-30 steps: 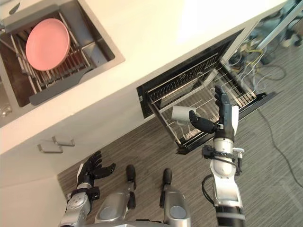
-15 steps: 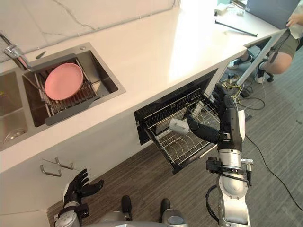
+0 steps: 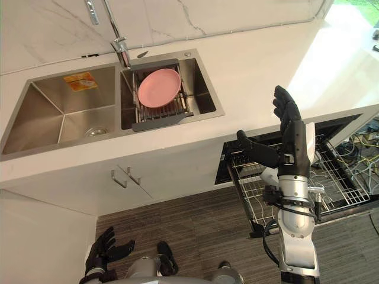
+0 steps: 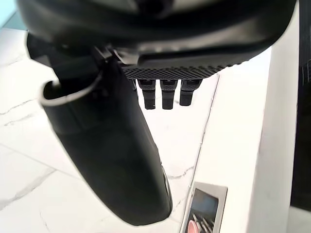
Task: Walk over to the sink, pick up the cup, carry it to the dishwasher, place the cup inside the dishwasher, then close the dishwasher door
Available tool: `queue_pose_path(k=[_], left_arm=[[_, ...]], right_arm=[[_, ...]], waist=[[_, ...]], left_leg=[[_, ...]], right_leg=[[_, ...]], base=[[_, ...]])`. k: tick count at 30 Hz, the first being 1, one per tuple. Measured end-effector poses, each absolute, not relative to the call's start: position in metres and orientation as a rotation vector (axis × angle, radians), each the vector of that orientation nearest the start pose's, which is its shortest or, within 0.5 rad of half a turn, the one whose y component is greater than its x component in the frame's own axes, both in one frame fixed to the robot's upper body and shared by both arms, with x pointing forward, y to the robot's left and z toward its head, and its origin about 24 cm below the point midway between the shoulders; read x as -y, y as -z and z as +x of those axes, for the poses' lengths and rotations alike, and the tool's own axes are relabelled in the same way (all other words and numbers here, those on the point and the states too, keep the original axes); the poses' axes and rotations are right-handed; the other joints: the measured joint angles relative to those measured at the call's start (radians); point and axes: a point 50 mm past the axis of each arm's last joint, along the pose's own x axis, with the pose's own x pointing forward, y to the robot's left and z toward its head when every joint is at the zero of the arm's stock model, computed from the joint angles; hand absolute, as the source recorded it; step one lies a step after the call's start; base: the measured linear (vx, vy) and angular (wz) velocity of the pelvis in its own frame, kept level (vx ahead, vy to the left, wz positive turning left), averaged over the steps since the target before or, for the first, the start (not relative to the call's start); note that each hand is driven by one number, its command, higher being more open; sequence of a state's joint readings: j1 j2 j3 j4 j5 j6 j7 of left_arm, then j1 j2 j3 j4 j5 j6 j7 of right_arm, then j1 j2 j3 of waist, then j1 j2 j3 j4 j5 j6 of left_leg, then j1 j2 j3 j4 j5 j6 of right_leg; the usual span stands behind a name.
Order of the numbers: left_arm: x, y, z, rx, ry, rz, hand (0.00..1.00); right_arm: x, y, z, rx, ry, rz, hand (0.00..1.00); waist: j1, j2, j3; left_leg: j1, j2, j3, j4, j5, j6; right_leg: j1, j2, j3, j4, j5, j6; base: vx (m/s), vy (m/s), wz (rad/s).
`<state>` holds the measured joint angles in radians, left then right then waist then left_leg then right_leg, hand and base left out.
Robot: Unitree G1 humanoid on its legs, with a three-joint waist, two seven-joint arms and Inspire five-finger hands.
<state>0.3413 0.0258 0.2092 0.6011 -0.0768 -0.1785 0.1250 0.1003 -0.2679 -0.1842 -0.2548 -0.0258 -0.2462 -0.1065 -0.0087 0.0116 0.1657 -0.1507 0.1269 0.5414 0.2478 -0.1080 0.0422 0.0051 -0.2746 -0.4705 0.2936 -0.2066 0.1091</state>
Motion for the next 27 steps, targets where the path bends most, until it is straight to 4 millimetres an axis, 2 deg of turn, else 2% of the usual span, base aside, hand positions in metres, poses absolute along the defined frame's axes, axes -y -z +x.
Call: queue_pose_path(k=[1, 2, 3, 4, 6, 7, 8, 9, 10, 13, 16, 20, 23, 27], left_arm=[[-0.221, 0.121, 0.086, -0.742, -0.467, -0.026, 0.9], [-0.22, 0.12, 0.089, -0.735, -0.453, -0.018, 0.9], [-0.221, 0.117, 0.097, -0.713, -0.43, -0.002, 0.9], [-0.223, 0.115, 0.102, -0.7, -0.418, 0.01, 0.9], [-0.225, 0.11, 0.117, -0.659, -0.401, 0.026, 0.9], [-0.224, 0.107, 0.124, -0.637, -0.386, 0.032, 0.9], [-0.224, 0.106, 0.126, -0.631, -0.378, 0.037, 0.9], [-0.226, 0.104, 0.128, -0.617, -0.363, 0.057, 0.9], [-0.223, 0.105, 0.131, -0.618, -0.36, 0.045, 0.9], [-0.222, 0.104, 0.131, -0.607, -0.369, 0.038, 0.9], [-0.221, 0.105, 0.13, -0.614, -0.367, 0.035, 0.9], [-0.215, 0.108, 0.127, -0.628, -0.368, 0.013, 0.9], [-0.212, 0.11, 0.127, -0.635, -0.363, 0.01, 0.9], [-0.205, 0.117, 0.12, -0.682, -0.335, 0.009, 0.9]], right_arm=[[0.23, -0.117, 0.224, 0.424, 0.212, -0.338, 0.9], [0.229, -0.114, 0.23, 0.405, 0.194, -0.357, 0.9], [0.229, -0.109, 0.233, 0.382, 0.185, -0.364, 0.9], [0.229, -0.107, 0.233, 0.369, 0.183, -0.366, 0.9], [0.228, -0.105, 0.234, 0.36, 0.169, -0.394, 0.9], [0.227, -0.107, 0.236, 0.367, 0.155, -0.412, 0.9], [0.226, -0.108, 0.236, 0.37, 0.146, -0.422, 0.9], [0.224, -0.11, 0.236, 0.38, 0.13, -0.449, 0.9], [0.225, -0.112, 0.236, 0.384, 0.123, -0.484, 0.9], [0.227, -0.113, 0.233, 0.381, 0.104, -0.556, 0.9], [0.228, -0.111, 0.228, 0.368, 0.103, -0.563, 0.9], [0.226, -0.118, 0.221, 0.397, 0.084, -0.586, 0.9], [0.227, -0.122, 0.221, 0.408, 0.063, -0.612, 0.9], [0.223, -0.119, 0.222, 0.399, 0.039, -0.607, 0.9]], waist=[[-0.007, -0.005, 0.001], [-0.011, -0.013, 0.005], [-0.02, -0.018, 0.008], [-0.032, -0.022, 0.01], [-0.048, -0.034, 0.008], [-0.05, -0.034, 0.008], [-0.051, -0.038, 0.005], [-0.058, -0.063, -0.007], [-0.063, -0.051, -0.009], [-0.059, -0.019, -0.018], [-0.057, -0.019, -0.016], [-0.04, -0.009, -0.013], [-0.036, 0.002, -0.01], [-0.033, 0.024, -0.003]], left_leg=[[0.001, -0.009, -0.011, 0.014, -0.018, 0.008], [0.002, -0.015, -0.019, 0.029, -0.034, 0.014], [0.011, -0.028, -0.045, 0.026, -0.041, 0.023], [0.018, -0.035, -0.066, 0.018, -0.042, 0.029], [0.03, -0.043, -0.119, -0.001, -0.04, 0.029], [0.047, -0.045, -0.142, -0.017, -0.028, 0.014], [0.05, -0.048, -0.149, -0.016, -0.018, 0.002], [0.044, -0.074, -0.171, 0.003, -0.025, -0.014], [0.036, -0.067, -0.194, 0.025, -0.035, -0.028], [0.011, -0.009, -0.229, 0.065, -0.059, -0.066], [0.01, 0.02, -0.241, 0.122, -0.074, -0.088], [0.026, 0.028, -0.238, 0.191, -0.075, -0.088], [0.059, 0.003, -0.272, 0.115, -0.065, -0.074], [0.099, -0.009, -0.303, 0.042, -0.054, -0.085]], right_leg=[[-0.027, -0.026, 0.018, 0.093, -0.013, -0.008], [-0.098, -0.053, 0.095, 0.246, 0.0, -0.035], [-0.155, -0.057, 0.192, 0.366, 0.025, -0.082], [-0.172, -0.048, 0.238, 0.392, 0.024, -0.097], [-0.186, 0.041, 0.373, 0.336, -0.044, -0.083], [-0.204, 0.101, 0.438, 0.259, -0.061, -0.081], [-0.207, 0.117, 0.45, 0.207, -0.051, -0.076], [-0.213, 0.118, 0.464, 0.107, 0.023, -0.041], [-0.199, 0.117, 0.443, 0.102, 0.014, -0.028], [-0.134, 0.161, 0.397, 0.005, 0.033, -0.043], [-0.061, 0.18, 0.364, -0.058, 0.037, -0.047], [0.027, 0.179, 0.357, -0.128, 0.043, -0.045], [0.043, 0.177, 0.349, -0.156, 0.047, -0.047], [0.063, 0.183, 0.355, -0.195, 0.065, -0.053]], base=[[0.09, 0.125, 0.19], [0.1, 0.146, 0.34], [0.07, 0.13, 0.47], [0.08, 0.053, 0.7], [0.12, -0.048, 0.79], [0.15, -0.087, 0.62], [0.18, -0.105, 0.61], [0.2, -0.121, 0.58], [0.22, -0.122, 0.48], [0.24, -0.097, 0.24], [0.17, -0.085, 0.24], [0.15, -0.02, 0.05], [0.09, -0.004, 0.06], [0.05, 0.003, -0.05]])
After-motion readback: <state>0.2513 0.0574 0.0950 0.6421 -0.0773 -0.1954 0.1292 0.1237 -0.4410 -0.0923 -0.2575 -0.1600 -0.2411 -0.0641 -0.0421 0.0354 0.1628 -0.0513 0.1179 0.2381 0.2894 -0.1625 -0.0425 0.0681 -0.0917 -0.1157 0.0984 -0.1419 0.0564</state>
